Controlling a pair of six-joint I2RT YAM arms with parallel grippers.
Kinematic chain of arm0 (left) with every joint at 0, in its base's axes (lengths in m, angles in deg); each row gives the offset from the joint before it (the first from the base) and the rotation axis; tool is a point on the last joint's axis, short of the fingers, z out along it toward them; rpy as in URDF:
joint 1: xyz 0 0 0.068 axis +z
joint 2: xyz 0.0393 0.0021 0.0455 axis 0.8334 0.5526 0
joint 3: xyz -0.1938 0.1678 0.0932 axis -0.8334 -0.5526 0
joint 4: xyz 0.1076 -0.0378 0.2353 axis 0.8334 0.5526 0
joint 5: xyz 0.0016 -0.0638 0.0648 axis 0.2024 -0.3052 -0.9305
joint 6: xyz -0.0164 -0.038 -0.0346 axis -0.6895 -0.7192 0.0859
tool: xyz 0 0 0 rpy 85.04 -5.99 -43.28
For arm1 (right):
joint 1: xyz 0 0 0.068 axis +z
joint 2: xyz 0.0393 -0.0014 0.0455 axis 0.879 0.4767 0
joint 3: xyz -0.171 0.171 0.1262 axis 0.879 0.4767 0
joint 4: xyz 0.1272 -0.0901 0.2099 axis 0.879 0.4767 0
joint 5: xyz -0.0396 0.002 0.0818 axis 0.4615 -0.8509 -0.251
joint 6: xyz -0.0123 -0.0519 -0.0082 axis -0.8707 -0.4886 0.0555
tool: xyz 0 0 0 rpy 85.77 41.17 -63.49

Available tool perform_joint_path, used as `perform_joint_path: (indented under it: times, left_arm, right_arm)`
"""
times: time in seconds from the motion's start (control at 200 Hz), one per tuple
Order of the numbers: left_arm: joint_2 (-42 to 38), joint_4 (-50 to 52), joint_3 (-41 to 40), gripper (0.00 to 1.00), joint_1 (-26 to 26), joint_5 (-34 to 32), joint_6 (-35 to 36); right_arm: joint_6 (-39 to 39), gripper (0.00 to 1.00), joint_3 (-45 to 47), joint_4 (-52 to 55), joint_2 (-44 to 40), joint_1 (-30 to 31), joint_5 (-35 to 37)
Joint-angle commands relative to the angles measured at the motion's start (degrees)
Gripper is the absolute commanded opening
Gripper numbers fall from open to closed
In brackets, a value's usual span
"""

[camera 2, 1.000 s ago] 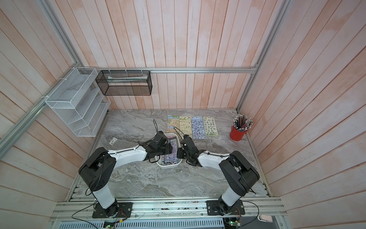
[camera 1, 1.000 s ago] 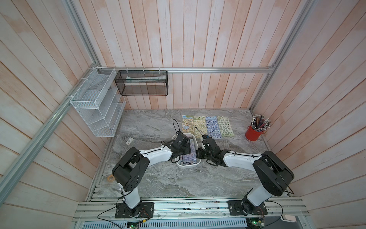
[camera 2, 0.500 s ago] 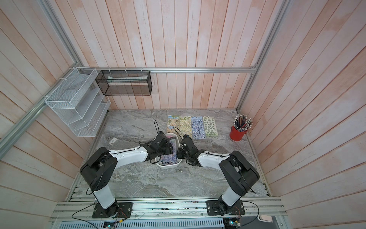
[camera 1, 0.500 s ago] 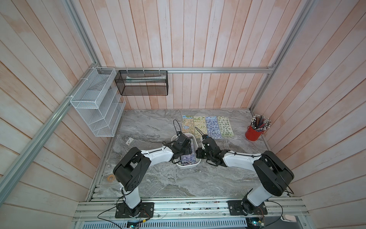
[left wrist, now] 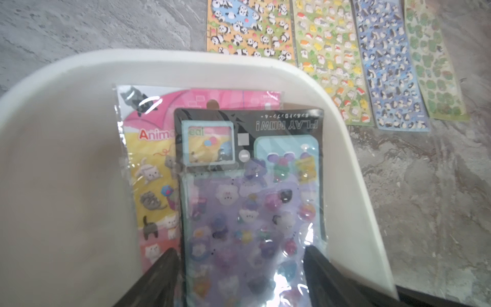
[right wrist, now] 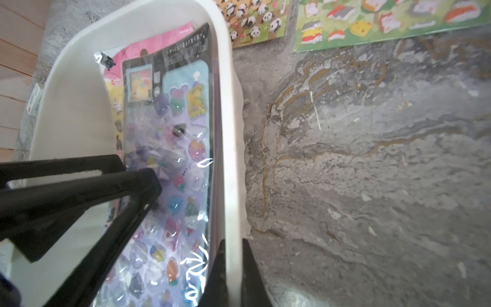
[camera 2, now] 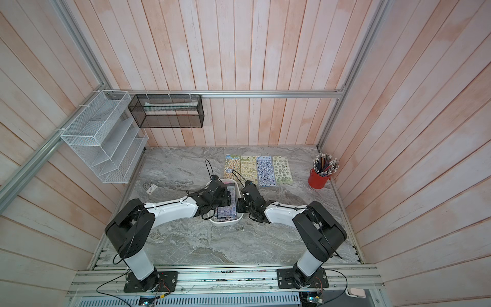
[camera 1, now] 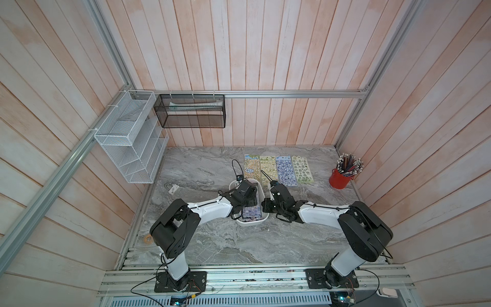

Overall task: Take the stickers out of the storage box
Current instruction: Pick up the sticker from the storage box.

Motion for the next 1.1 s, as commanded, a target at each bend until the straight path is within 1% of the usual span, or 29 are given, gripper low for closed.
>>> perform_joint_path:
  times: [0.0, 0.115, 0.36, 1.095]
  left_arm:
    - [-2.25, 4.91, -1.63, 0.77, 0.97, -5.25, 0.66]
    - [-2.97, 4.65, -1.88, 0.77, 0.97, -5.62, 0.70]
    - [-0.55, 5.06, -1.66, 0.77, 0.97, -5.00, 0.11]
    - [4.89, 2.70, -2.22, 0.77, 2.36, 0.36, -2.02]
  right_arm:
    - [-0.27, 0.00, -0.84, 3.53, 1.18, -0.45, 1.79]
    - [-0.27, 0.00, -0.97, 3.53, 1.30, -0.47, 1.68]
    - [-0.22, 0.00, -0.92, 3.42, 1.37, -0.46, 1.56]
    - [0.16, 0.00, -0.18, 2.77, 1.37, -0.43, 1.32]
